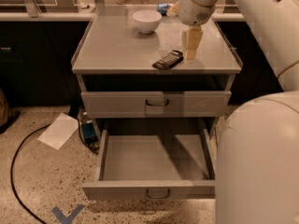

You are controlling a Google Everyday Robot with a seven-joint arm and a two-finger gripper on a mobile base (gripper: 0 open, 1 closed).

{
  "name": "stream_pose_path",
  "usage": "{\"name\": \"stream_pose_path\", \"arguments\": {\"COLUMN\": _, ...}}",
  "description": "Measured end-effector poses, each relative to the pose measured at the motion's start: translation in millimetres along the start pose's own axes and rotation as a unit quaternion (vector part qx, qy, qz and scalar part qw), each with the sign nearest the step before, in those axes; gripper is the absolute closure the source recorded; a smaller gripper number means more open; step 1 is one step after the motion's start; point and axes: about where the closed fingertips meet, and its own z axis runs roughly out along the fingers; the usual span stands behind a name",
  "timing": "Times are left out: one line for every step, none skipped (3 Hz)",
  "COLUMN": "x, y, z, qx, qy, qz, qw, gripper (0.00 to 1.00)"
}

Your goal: Place rxbar chocolate into middle drawer

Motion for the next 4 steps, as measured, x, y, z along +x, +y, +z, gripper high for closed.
{"name": "stream_pose_path", "arguments": {"x": 0, "y": -9, "z": 22, "qx": -0.016, "qy": -0.001, "qz": -0.012, "qw": 0.9998, "gripper": 0.00}}
{"name": "stream_pose_path", "arguments": {"x": 11, "y": -10, "z": 42, "qx": -0.037, "qy": -0.015, "qz": 0.011, "qw": 0.9991, "gripper": 0.00}}
{"name": "stream_pose_path", "arguments": {"x": 20, "y": -10, "z": 59, "qx": -0.050, "qy": -0.027, "qz": 0.032, "qw": 0.9979, "gripper": 0.00}}
{"name": "stream_pose_path", "arguments": {"x": 23, "y": -12, "z": 73, "qx": -0.057, "qy": -0.036, "qz": 0.041, "qw": 0.9969, "gripper": 0.00}}
